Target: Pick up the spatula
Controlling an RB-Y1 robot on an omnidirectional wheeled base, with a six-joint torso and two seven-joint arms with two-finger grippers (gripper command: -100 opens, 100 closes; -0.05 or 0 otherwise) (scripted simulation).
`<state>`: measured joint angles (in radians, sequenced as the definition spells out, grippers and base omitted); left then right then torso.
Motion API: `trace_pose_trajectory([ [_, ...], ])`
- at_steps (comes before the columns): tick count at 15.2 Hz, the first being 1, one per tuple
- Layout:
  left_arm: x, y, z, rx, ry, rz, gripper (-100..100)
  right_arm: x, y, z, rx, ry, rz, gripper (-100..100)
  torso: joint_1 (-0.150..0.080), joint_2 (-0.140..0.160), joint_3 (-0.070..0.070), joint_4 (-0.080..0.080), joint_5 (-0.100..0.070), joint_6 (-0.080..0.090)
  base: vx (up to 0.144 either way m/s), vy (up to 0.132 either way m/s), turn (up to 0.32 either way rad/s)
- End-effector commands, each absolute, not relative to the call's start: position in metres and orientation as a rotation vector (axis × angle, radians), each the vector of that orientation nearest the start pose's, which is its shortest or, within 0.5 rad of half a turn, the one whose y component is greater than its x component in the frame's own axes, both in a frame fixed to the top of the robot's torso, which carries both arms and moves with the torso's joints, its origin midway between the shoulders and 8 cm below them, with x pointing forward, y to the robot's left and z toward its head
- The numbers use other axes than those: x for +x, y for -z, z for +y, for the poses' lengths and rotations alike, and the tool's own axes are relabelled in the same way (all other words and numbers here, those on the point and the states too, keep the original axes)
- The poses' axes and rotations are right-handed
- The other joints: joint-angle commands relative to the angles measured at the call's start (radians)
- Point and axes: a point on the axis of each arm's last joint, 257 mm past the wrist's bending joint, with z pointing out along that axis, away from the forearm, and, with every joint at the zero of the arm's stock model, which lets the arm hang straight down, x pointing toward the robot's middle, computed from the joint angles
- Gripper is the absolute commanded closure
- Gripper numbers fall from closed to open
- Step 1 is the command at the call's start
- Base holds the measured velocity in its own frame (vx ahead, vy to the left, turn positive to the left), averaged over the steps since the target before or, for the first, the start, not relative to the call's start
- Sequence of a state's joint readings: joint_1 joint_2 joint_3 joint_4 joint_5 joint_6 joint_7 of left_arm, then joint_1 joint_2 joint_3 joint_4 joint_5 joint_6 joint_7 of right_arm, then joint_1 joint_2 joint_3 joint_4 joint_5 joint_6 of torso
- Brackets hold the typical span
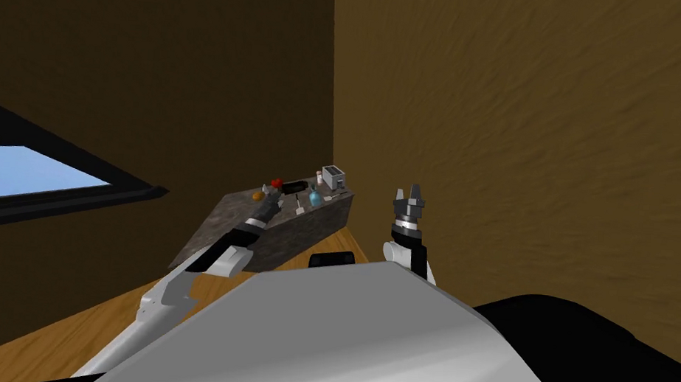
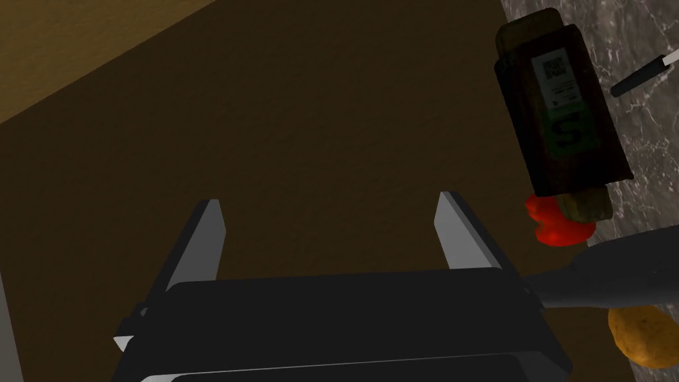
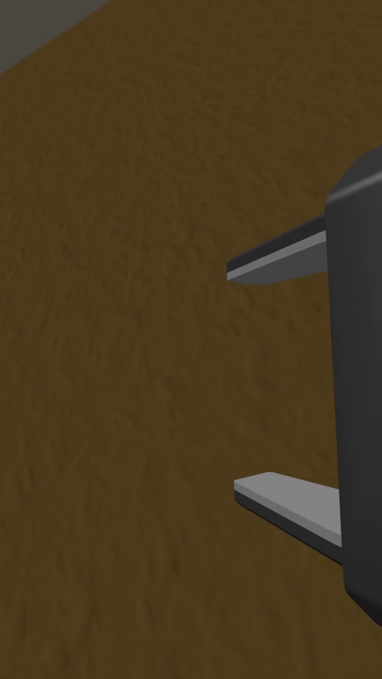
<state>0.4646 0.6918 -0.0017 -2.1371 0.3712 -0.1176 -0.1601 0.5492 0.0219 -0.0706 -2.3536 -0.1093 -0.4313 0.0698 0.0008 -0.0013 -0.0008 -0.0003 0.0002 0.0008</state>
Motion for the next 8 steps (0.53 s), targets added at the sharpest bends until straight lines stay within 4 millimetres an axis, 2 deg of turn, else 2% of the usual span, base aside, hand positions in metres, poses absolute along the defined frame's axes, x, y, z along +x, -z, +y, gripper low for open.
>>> trace_pose_trajectory([
  [1, 0.416, 0.126, 0.309, -0.687, 1.074, 1.452, -100, 0.329, -0.030, -0.320, 0.732, -1.211, 0.571, 0, 0.000, 0.000, 0.000, 0.000, 0.000, 0.000, 0.010, 0.004, -0.179],
  [2, 0.417, 0.144, 0.318, -0.732, 1.051, 1.498, -100, 0.329, -0.030, -0.320, 0.732, -1.211, 0.571, 0, 0.000, 0.000, 0.000, 0.000, 0.000, 0.000, 0.015, 0.002, -0.214],
  [4, 0.417, 0.143, 0.319, -0.708, 1.039, 1.523, -100, 0.329, -0.030, -0.320, 0.732, -1.211, 0.572, 0, 0.000, -0.001, 0.000, 0.000, 0.000, 0.000, 0.014, 0.005, -0.120],
  [5, 0.418, 0.161, 0.329, -0.756, 1.014, 1.573, -100, 0.329, -0.030, -0.320, 0.732, -1.211, 0.572, 0, 0.000, 0.000, 0.000, 0.000, 0.000, -0.001, 0.014, -0.001, -0.161],
  [7, 0.418, 0.160, 0.330, -0.733, 1.000, 1.592, -100, 0.329, -0.030, -0.320, 0.732, -1.211, 0.571, 0, 0.000, -0.001, 0.000, 0.000, 0.000, 0.000, 0.014, -0.001, -0.127],
  [8, 0.417, 0.179, 0.341, -0.782, 0.972, 1.642, -100, 0.329, -0.030, -0.320, 0.732, -1.211, 0.572, 0, 0.000, -0.001, 0.000, 0.000, 0.000, -0.001, 0.015, -0.007, -0.210],
])
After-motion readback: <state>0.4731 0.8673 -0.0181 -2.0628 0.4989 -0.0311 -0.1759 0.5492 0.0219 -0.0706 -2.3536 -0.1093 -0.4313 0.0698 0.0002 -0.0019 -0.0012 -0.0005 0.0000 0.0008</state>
